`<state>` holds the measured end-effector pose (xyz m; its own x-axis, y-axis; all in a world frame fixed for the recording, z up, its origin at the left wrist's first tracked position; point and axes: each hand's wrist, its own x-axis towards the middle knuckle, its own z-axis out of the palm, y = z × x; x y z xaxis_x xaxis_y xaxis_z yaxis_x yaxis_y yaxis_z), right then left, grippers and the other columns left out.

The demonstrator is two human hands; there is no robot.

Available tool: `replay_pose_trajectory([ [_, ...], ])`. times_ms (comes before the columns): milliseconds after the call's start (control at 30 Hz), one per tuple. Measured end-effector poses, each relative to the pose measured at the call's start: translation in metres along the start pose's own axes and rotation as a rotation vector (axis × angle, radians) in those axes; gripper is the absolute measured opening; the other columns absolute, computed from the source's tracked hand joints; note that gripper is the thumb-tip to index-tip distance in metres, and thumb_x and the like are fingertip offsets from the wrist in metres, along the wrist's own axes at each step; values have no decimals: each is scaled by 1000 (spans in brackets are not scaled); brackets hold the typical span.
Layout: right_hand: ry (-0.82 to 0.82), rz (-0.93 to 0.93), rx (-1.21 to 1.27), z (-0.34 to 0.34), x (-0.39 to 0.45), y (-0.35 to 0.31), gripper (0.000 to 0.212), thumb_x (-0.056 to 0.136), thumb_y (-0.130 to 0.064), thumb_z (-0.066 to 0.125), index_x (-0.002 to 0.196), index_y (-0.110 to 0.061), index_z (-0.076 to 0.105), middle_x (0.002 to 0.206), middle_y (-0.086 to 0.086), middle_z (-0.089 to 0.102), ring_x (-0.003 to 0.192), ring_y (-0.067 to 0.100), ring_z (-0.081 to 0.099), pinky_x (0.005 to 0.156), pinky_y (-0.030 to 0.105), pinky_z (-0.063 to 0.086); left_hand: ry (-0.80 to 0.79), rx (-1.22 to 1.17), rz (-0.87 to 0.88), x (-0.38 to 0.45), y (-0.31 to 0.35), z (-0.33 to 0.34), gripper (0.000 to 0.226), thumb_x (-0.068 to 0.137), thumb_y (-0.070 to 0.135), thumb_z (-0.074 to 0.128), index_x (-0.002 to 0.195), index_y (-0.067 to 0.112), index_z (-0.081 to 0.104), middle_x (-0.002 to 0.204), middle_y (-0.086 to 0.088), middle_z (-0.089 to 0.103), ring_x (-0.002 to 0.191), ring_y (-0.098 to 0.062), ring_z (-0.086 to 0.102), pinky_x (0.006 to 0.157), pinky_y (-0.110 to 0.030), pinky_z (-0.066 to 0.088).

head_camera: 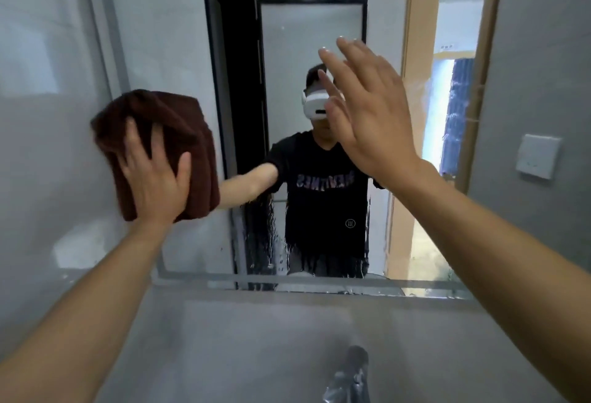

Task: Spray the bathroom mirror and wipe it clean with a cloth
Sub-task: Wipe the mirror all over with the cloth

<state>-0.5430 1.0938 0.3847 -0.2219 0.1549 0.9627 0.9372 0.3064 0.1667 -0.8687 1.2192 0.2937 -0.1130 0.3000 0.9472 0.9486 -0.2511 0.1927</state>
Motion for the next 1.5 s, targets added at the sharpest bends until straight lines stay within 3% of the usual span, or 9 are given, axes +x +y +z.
replay_pose_trajectory([
  [100,-11,13,29,-1,-10,3,50,104,-26,48,153,-20,40,160,5,36,150,23,28,121,44,25,-6,-4,-41,-4,-16,8,65,101,40,42,147,-4,34,152,-40,26,140,-54,30,116,-60,24],
  [267,-35,32,35,-7,-19,6,52,102,-24,50,152,-21,39,159,5,37,149,24,29,120,44,26,45,-40,-166,-35,80,23,69,100,53,36,150,5,35,158,-32,22,149,-45,21,119,-61,18],
  [533,-86,-74,126,10,-17,-47,52,102,-26,45,153,-19,39,159,7,36,150,27,28,120,49,24,5,-225,299,-91,218,32,77,96,54,52,155,19,17,157,-17,25,139,-42,41,119,-63,15],
  [633,-93,-82,151,19,-15,-68,52,102,-27,44,153,-19,39,160,7,36,150,26,28,120,50,25,62,-204,379,-86,182,34,72,93,51,61,150,20,28,155,-16,35,134,-43,47,117,-61,24],
  [767,-101,-87,165,32,-15,-82,52,102,-25,43,154,-19,38,160,6,35,151,26,27,120,50,25,-54,-40,271,-90,74,36,70,94,59,47,154,31,24,161,-12,18,144,-38,30,118,-64,20],
  [967,-114,-98,186,50,-18,-108,55,100,-22,44,154,-19,38,160,7,36,151,25,27,122,46,21,-55,21,68,-93,-52,33,61,103,51,30,142,5,35,147,-38,36,137,-47,34,108,-66,35],
  [1200,-185,-110,134,37,-46,-93,54,101,-24,43,154,-20,38,161,7,34,152,25,26,124,44,18,29,-101,-178,-140,75,51,67,99,53,39,146,6,32,152,-35,32,143,-45,28,114,-64,25],
  [1400,-193,-33,63,16,-74,-38,52,98,-21,46,150,-16,45,159,11,37,150,30,29,119,50,25,-56,-200,106,-166,213,55,68,92,58,53,146,27,27,153,-14,27,136,-34,37,118,-62,17],
  [1500,-186,10,63,10,-78,-28,53,98,-19,47,151,-17,43,159,11,36,149,29,29,120,49,24,-57,-250,286,-168,244,57,58,89,57,60,139,29,52,146,-11,49,127,-33,45,117,-58,18],
])
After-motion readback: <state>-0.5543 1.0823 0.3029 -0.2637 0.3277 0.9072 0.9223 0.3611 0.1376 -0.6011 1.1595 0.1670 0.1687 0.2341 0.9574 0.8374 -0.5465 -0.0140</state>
